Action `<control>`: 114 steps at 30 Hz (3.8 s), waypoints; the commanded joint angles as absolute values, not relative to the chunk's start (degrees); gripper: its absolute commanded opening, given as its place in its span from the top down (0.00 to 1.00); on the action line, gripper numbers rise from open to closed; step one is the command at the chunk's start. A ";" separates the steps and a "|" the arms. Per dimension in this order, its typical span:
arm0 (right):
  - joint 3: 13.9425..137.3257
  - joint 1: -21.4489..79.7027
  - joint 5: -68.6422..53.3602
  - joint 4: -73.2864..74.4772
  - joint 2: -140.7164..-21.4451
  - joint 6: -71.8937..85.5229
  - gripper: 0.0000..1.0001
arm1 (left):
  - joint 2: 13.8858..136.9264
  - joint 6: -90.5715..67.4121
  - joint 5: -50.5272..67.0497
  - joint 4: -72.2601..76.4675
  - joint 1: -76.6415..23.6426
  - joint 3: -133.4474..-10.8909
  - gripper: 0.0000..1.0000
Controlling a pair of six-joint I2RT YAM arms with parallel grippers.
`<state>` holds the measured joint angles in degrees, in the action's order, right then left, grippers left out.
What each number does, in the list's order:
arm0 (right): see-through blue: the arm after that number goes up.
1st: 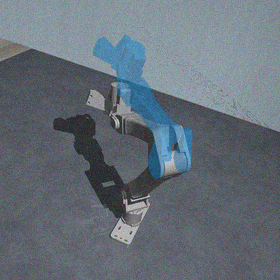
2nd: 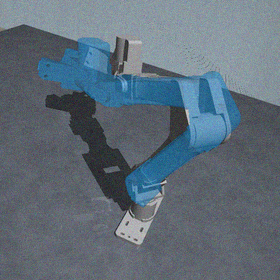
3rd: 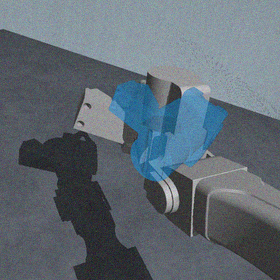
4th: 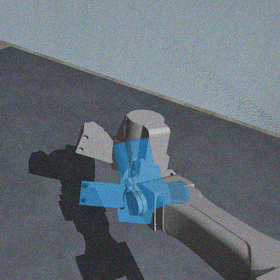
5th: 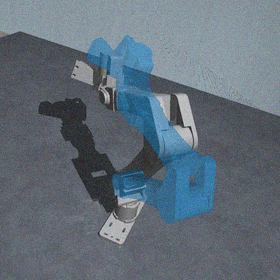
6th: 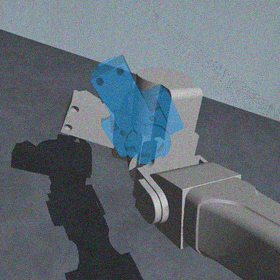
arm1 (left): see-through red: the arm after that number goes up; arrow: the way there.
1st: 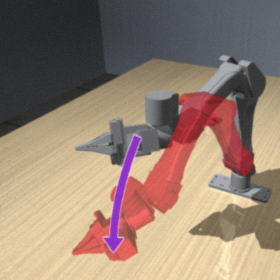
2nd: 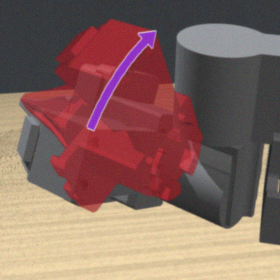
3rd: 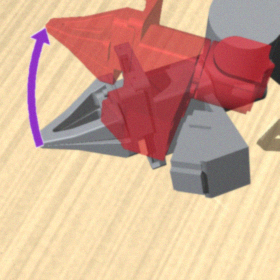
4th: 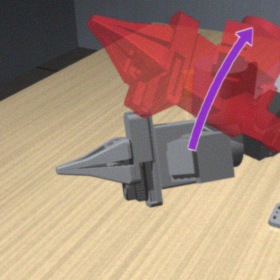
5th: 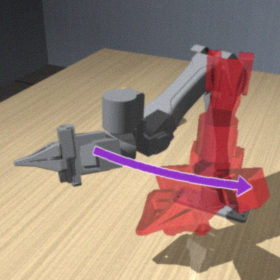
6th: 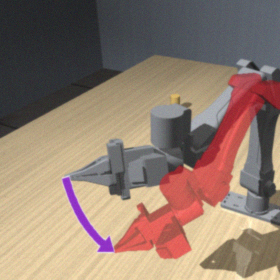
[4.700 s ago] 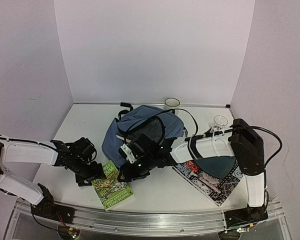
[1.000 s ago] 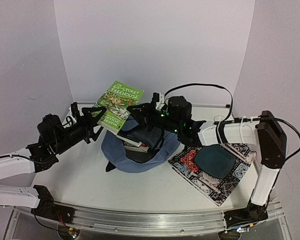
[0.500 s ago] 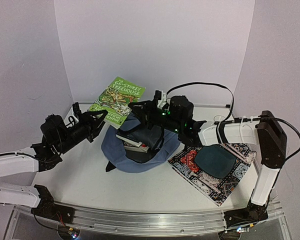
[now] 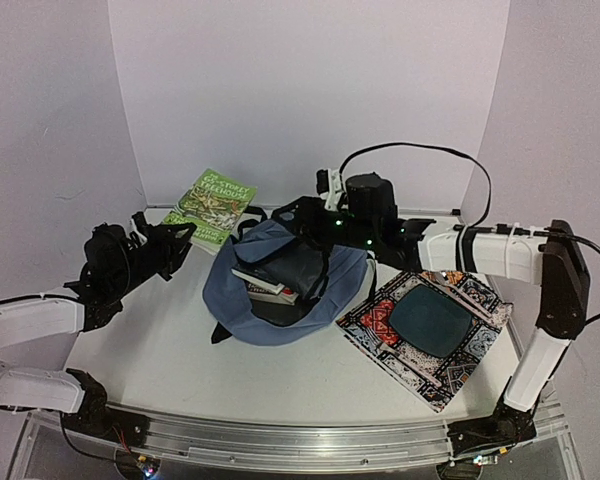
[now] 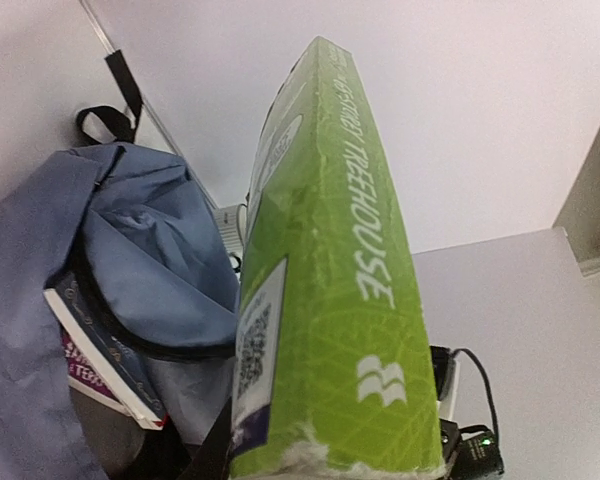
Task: Pack the student bag
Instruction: Pass from the right arm to the left, then pick up the largest pocket of the bag from the student bag, then place the book in the largest pocket of the bag.
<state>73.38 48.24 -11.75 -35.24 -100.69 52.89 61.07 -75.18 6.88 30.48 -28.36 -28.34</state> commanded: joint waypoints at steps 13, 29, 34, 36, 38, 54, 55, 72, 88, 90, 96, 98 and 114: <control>92.41 42.64 -1.40 7.87 -105.80 6.02 0.19 | 65.24 -73.45 35.95 23.03 -10.71 -32.24 1.00; 107.88 40.31 -6.02 18.35 -122.12 -5.74 0.27 | 61.50 -56.04 40.70 -9.00 -8.95 -40.30 1.00; 111.17 40.34 -11.32 18.89 -122.10 -5.56 0.68 | 60.07 -58.19 44.06 -9.20 -8.94 -37.95 1.00; 112.07 40.38 -13.02 18.83 -120.82 -5.06 0.91 | 59.09 -58.75 44.81 -9.25 -8.92 -37.25 1.00; 113.20 40.34 -13.84 18.75 -119.21 -4.62 1.00 | 58.13 -59.22 45.70 -9.23 -8.95 -36.79 1.00; 110.65 40.71 -20.86 7.79 -107.84 -0.63 1.00 | 56.17 -75.73 50.20 10.59 -9.03 -29.18 1.00; 110.17 40.80 -21.52 7.03 -107.51 -0.48 1.00 | 55.87 -76.40 50.02 11.22 -9.04 -29.58 1.00; 107.31 40.96 -22.28 0.51 -105.73 5.06 1.00 | 65.99 -81.61 41.68 24.00 -19.36 -32.90 1.00; 107.31 41.16 -27.68 -2.16 -106.21 7.69 1.00 | 77.39 -87.65 33.66 38.01 -20.77 -27.53 1.00; 107.39 41.37 -28.52 -2.12 -106.51 7.78 1.00 | 80.51 -87.26 33.75 38.89 -21.87 -30.55 1.00; 107.81 42.24 -30.05 -2.19 -107.27 7.82 1.00 | 89.67 -86.73 33.02 40.47 -26.14 -41.19 1.00; 107.75 42.53 -30.24 -2.14 -107.33 7.82 1.00 | 92.96 -87.29 32.46 41.07 -27.22 -44.50 1.00; 103.57 44.33 -29.60 -2.77 -108.88 10.27 1.00 | 108.35 -81.34 23.15 41.57 -32.22 -54.44 0.69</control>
<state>104.35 43.52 -27.11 1.76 -110.78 8.75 106.95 -85.51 25.23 37.56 -31.00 -51.96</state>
